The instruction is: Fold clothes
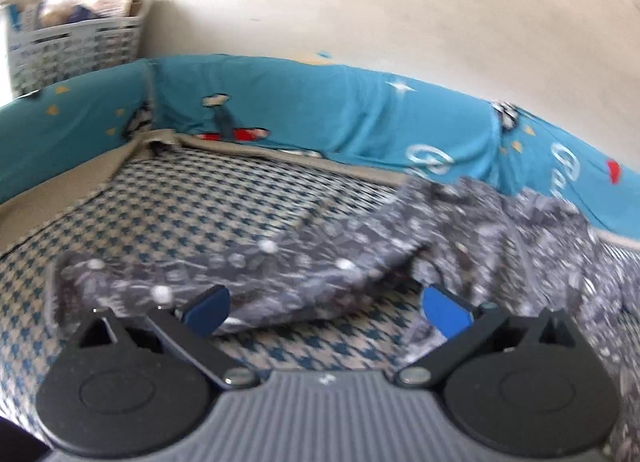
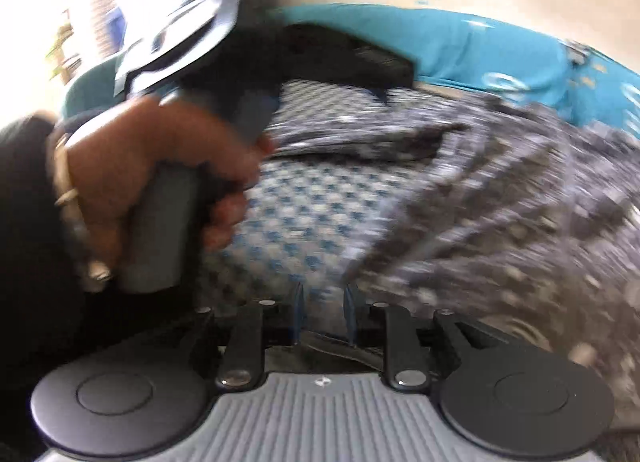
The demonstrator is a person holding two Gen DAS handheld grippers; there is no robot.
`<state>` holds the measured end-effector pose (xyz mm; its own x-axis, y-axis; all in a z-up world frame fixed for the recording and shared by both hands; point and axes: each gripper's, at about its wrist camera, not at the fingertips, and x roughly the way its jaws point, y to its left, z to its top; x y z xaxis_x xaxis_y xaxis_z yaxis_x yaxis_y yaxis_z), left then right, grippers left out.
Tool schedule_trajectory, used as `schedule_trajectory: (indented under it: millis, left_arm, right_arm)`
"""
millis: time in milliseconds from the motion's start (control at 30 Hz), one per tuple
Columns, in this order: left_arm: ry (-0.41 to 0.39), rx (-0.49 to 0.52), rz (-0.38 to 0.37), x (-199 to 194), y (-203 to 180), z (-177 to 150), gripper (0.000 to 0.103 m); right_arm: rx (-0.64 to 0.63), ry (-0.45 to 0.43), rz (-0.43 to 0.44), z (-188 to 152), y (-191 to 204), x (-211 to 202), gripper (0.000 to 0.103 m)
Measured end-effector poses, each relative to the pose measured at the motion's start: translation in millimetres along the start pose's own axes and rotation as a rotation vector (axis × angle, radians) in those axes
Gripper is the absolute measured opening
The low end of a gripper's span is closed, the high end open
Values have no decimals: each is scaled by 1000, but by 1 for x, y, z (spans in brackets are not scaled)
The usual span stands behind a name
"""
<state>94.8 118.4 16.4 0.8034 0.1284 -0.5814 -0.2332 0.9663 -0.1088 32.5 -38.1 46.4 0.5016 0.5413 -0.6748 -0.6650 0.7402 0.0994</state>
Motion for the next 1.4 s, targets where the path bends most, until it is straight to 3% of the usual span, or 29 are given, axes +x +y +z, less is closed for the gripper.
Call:
schedule_trajectory:
  millis: [367,600,833,1100,1167,1267,1400]
  left_arm:
    - [71,166,-216,-3,-56,-29,103]
    - [93,201,-361,-22,-71,-46,103]
    - [143,313,-500,-44,-93,-74,103]
    - [166,515,-607,-63,-121,-108,103]
    - [164,573,-594,-63,-128,-116,103]
    - [143,641,-511,-58,-135,-126,103]
    - [119,617,-421,-50,-130,-121,103]
  right_arm:
    - [288,-76,-340,-34,-82,-63,22]
    - [446,7,-528,-80,-126,-88,23]
    - [523,2,-559,-83,-154,-80,23]
    - [546,-106,-530,-72,-174,-77,23]
    - [547,-139,-517,-66,-179,-77,23]
    - [549,-178,-489,-57,-186,-77,23]
    - [545,-189,-473,-52,-192,-76,23]
